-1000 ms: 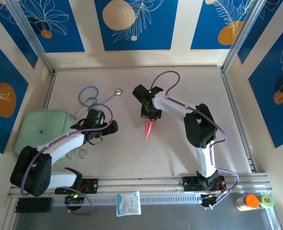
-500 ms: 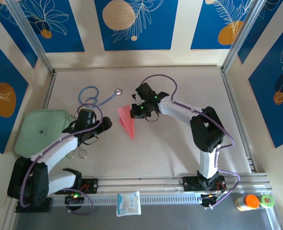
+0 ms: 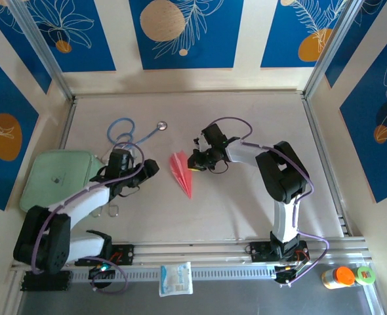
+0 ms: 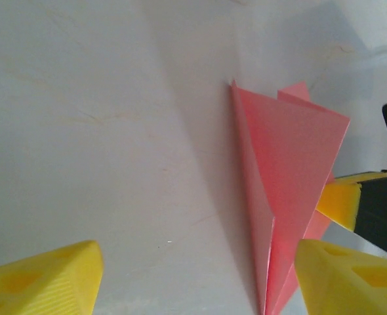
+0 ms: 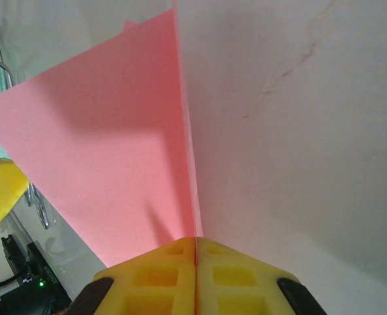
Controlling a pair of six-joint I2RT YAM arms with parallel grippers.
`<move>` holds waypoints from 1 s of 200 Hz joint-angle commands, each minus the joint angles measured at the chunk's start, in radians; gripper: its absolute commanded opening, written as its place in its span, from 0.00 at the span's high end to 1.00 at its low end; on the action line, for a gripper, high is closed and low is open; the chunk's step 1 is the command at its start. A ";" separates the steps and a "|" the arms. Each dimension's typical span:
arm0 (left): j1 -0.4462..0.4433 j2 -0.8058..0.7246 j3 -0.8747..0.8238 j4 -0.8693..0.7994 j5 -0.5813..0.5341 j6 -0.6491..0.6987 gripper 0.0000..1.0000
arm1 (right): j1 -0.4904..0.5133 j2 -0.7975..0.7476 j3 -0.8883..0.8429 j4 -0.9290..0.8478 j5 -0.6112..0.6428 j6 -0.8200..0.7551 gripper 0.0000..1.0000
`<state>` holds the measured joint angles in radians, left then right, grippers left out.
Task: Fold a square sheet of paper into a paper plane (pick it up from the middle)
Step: Move the paper plane to the top-center of the table.
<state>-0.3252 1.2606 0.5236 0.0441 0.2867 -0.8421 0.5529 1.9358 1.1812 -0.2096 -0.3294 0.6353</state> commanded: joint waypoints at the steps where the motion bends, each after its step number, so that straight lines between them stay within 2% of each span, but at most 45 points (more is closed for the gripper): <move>1: -0.028 0.065 0.023 0.115 0.116 -0.035 0.26 | -0.006 0.021 -0.014 0.033 -0.042 0.012 0.89; 37: -0.096 0.184 0.097 0.142 0.155 -0.044 0.37 | -0.013 0.030 -0.016 0.030 -0.036 0.011 0.89; 96: -0.142 0.348 0.197 0.130 0.124 -0.117 0.67 | -0.014 0.035 -0.013 0.028 -0.034 0.009 0.89; 137: -0.147 0.412 0.235 0.137 0.133 -0.130 0.74 | -0.016 0.035 -0.007 0.021 -0.043 0.007 0.89; 175: -0.146 0.407 0.243 0.063 0.081 -0.114 0.79 | -0.020 0.033 0.003 0.005 -0.041 0.003 0.88; 200: -0.147 0.412 0.245 0.055 0.086 -0.113 0.82 | -0.022 0.038 0.011 -0.010 -0.042 -0.001 0.86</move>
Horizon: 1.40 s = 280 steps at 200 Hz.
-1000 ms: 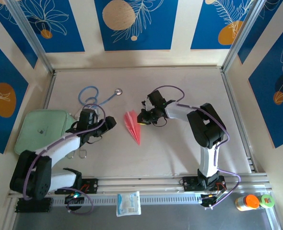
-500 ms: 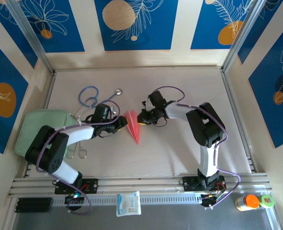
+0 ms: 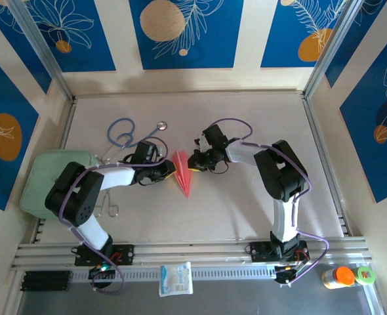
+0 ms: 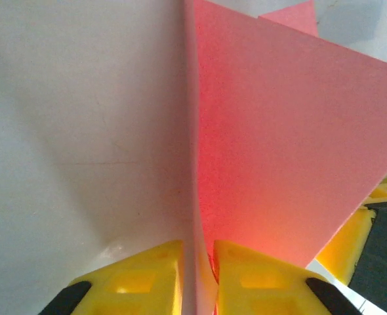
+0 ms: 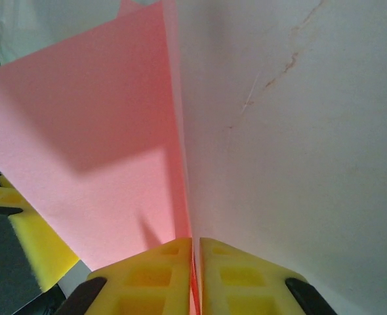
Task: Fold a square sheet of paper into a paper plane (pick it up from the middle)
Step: Move the paper plane to the top-center of the table.
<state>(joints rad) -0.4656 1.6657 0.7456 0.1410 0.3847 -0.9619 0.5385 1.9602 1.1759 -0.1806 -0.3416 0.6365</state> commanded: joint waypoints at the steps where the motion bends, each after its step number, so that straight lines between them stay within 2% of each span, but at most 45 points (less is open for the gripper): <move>1: -0.007 0.006 0.023 -0.042 -0.014 0.007 0.82 | -0.008 0.014 0.017 -0.039 -0.030 -0.002 0.86; 30: -0.007 0.007 0.029 -0.064 -0.023 0.013 0.83 | -0.008 0.014 0.024 -0.050 -0.023 -0.006 0.86; 91: -0.006 -0.012 0.028 -0.073 -0.050 0.030 1.00 | -0.020 -0.024 -0.021 -0.019 0.023 0.029 0.93; 162: -0.005 -0.034 -0.021 -0.028 -0.120 -0.003 1.00 | -0.035 -0.087 -0.117 0.039 0.103 0.112 0.93; 207: -0.005 -0.022 -0.026 -0.022 -0.115 -0.019 1.00 | -0.031 -0.068 -0.121 0.046 0.092 0.135 0.93; 217: -0.005 -0.025 -0.021 -0.029 -0.110 -0.015 0.97 | -0.030 -0.066 -0.116 0.046 0.088 0.135 0.93; 251: -0.005 -0.101 -0.003 -0.096 -0.110 0.017 0.75 | -0.029 -0.068 -0.102 0.035 0.078 0.127 0.93; 280: -0.014 -0.177 -0.023 -0.101 -0.054 0.026 0.67 | -0.025 -0.065 -0.094 0.029 0.075 0.127 0.93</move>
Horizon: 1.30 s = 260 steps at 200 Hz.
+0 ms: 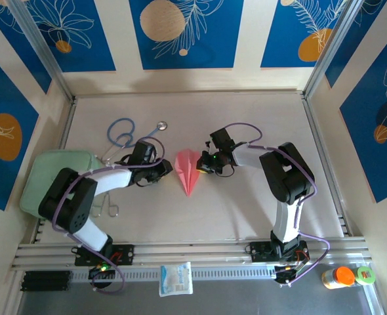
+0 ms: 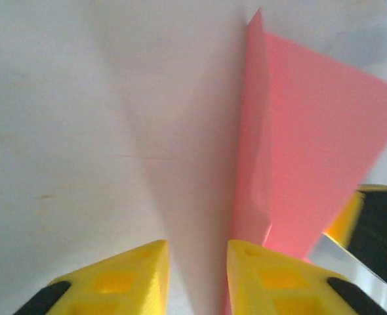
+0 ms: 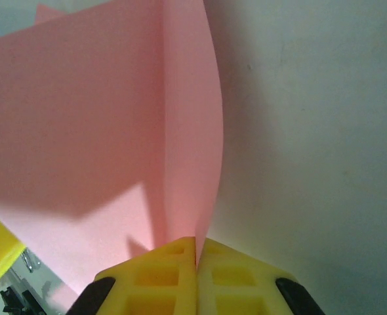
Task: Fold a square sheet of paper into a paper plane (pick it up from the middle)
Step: Move the paper plane to the top-center of the table.
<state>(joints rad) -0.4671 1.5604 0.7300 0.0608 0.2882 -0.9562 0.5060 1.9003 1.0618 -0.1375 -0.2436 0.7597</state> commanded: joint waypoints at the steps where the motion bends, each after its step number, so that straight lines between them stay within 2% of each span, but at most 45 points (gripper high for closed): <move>1: -0.014 -0.074 -0.009 -0.021 0.044 0.020 0.67 | 0.008 -0.005 0.020 -0.014 -0.023 0.004 0.93; 24: -0.050 -0.101 -0.040 0.010 0.064 0.004 0.66 | 0.010 0.000 0.024 -0.017 -0.023 0.005 0.93; 65: -0.089 -0.045 -0.037 0.074 0.114 0.000 0.65 | 0.011 0.005 0.031 -0.022 -0.023 0.004 0.93; 96: -0.102 0.002 -0.004 0.078 0.139 0.006 0.74 | 0.011 0.009 0.044 -0.042 -0.017 -0.001 0.93; 136: -0.107 0.043 0.024 0.059 0.143 0.013 0.73 | 0.009 0.008 0.052 -0.053 -0.010 -0.008 0.93; 161: -0.110 0.050 0.037 0.060 0.156 0.018 0.78 | 0.009 0.008 0.055 -0.054 -0.016 -0.010 0.93; 220: -0.121 0.086 0.060 0.043 0.162 0.034 0.75 | 0.012 -0.014 0.073 -0.073 -0.041 -0.001 0.93; 260: -0.155 0.101 0.129 -0.086 0.103 0.098 0.71 | 0.022 -0.027 0.102 -0.119 -0.042 0.028 0.93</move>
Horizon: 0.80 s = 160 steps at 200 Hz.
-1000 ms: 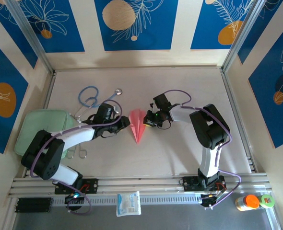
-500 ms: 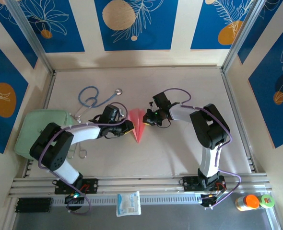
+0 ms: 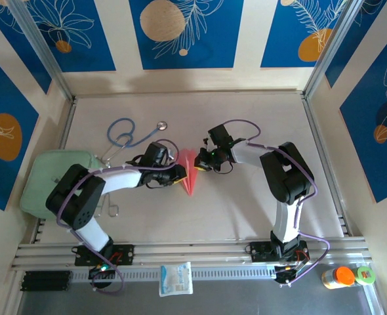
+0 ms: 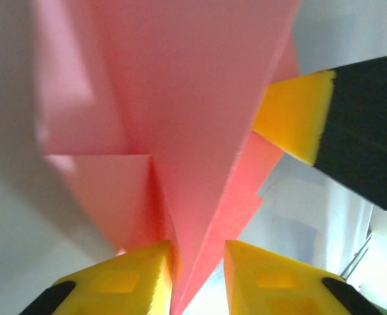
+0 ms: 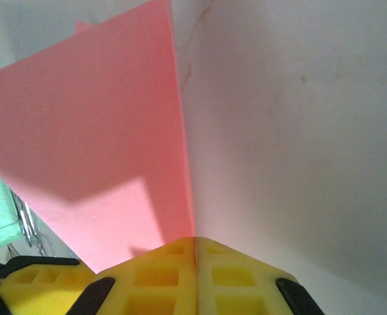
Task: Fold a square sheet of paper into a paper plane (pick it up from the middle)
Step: Move the paper plane to the top-center of the table.
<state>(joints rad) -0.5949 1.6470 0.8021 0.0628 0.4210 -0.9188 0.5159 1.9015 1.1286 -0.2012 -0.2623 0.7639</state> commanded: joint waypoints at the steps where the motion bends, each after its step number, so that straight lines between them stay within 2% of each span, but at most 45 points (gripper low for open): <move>1: -0.029 0.013 0.059 -0.091 -0.031 0.063 0.71 | 0.012 -0.028 0.036 -0.057 -0.023 0.026 0.93; 77: -0.081 0.048 0.131 -0.228 -0.124 0.122 0.62 | 0.032 -0.027 0.075 -0.112 -0.013 0.051 0.93; 131: -0.096 0.061 0.141 -0.192 -0.103 0.117 0.48 | 0.038 -0.020 0.080 -0.118 -0.009 0.053 0.93; 160: -0.098 0.065 0.142 -0.190 -0.113 0.109 0.46 | 0.039 -0.019 0.080 -0.118 -0.010 0.054 0.93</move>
<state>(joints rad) -0.6834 1.6989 0.9176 -0.1204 0.3202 -0.8097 0.5480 1.9011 1.1877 -0.2901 -0.2619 0.8055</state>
